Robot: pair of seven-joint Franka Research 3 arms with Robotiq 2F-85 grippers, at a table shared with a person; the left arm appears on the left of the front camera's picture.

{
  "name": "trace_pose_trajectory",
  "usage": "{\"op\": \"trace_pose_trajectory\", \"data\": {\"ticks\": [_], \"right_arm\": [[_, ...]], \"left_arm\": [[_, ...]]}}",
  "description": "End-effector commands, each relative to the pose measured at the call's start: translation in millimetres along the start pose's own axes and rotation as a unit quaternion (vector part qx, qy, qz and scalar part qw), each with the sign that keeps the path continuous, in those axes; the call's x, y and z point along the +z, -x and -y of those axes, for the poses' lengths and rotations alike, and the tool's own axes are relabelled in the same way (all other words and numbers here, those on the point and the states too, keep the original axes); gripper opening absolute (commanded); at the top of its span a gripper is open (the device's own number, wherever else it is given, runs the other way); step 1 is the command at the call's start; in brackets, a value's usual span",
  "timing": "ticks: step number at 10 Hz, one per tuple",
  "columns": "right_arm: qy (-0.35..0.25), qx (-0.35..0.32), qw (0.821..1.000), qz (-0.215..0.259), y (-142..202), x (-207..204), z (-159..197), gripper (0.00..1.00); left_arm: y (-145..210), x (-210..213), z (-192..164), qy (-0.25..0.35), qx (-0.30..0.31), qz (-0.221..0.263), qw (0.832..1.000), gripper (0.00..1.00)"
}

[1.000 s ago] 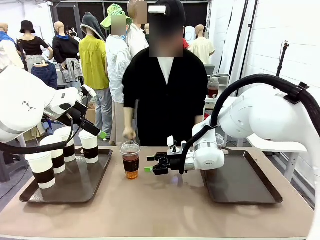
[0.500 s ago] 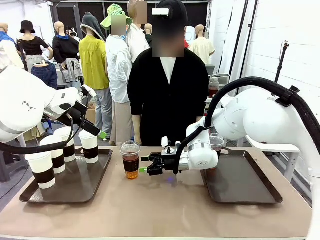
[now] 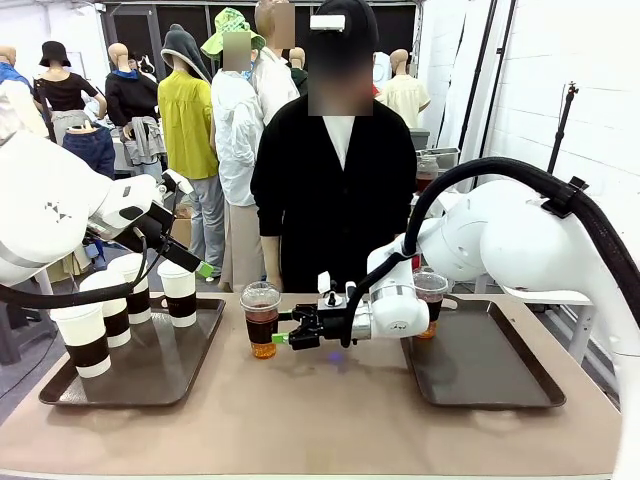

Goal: Distribute the coffee onto the tray.
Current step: Pick up another iced Americano from the middle of the table and place it on the right Handle tray.

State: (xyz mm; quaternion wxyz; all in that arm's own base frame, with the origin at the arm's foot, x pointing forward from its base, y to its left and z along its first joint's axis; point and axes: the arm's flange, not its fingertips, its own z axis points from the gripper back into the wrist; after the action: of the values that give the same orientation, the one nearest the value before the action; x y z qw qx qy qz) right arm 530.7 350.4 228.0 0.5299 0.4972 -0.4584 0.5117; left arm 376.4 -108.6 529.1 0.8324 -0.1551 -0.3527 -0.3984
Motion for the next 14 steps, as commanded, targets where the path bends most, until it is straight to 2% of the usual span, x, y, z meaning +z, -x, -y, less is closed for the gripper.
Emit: {"op": "trace_pose_trajectory", "data": {"ticks": [1,14], "right_arm": [[0.009,0.001,1.000,0.001,2,-11,6,1.00],[-0.017,-0.010,1.000,0.009,3,-48,29,1.00]], "left_arm": [[2,1,-2,0.007,0.001,0.004,1.000,1.00],[2,1,-2,0.007,0.001,0.004,1.000,1.00]]}}
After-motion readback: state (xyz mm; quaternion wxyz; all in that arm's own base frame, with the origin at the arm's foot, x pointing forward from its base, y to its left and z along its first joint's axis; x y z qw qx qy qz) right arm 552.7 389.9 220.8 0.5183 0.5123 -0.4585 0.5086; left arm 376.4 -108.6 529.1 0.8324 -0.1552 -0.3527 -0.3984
